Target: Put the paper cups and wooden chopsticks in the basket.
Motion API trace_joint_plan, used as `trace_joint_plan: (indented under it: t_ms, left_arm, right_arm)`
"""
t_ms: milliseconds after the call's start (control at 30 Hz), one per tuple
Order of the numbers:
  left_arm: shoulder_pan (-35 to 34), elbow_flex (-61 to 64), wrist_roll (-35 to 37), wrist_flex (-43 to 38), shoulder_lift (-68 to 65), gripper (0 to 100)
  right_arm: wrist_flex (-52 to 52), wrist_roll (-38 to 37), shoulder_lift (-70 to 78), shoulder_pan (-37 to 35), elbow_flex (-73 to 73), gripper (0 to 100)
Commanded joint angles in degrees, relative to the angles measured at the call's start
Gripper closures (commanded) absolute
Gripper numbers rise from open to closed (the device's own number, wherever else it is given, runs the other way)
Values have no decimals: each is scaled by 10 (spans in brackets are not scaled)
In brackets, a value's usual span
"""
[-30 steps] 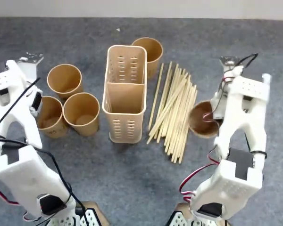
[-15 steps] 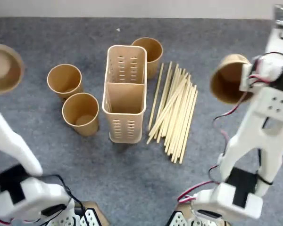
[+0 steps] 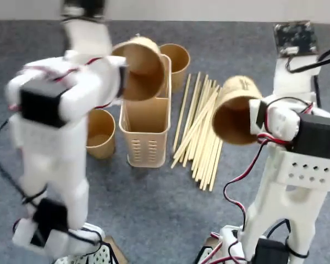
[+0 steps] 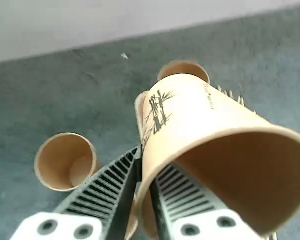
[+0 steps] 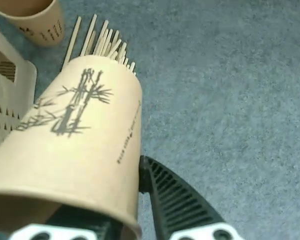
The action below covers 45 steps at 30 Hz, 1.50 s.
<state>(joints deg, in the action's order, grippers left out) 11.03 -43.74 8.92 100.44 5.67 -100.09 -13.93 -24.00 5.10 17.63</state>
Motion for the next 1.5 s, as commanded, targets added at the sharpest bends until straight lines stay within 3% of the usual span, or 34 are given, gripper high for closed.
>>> trace_joint_plan:
  t_ms: [0, 333, 600, 733, 900, 1100, 1333, 1467]
  left_arm:
    - [13, 1, 13, -7, -44, 995]
    - [11, 2, 10, -7, -113, 989]
    - [-38, 1, -27, -11, -138, 756]
    - [-74, -9, -28, -40, -131, 755]
    - [-119, -139, -29, -46, -116, 755]
    - [-119, -199, -92, -41, -141, 755]
    - [-248, -202, -93, -44, -147, 755]
    - [-353, -199, -73, -21, -150, 755]
  right_arm:
    - [-2, -15, -23, -7, -28, 993]
    - [10, -14, -23, -7, -34, 993]
    - [13, -15, -23, -8, -34, 993]
    - [13, -11, -22, -49, -31, 993]
    - [35, 19, -24, -94, -17, 993]
    - [109, 87, -28, -105, 23, 993]
    - [192, 111, -20, -217, 157, 993]
    - [196, 112, 40, -284, 138, 993]
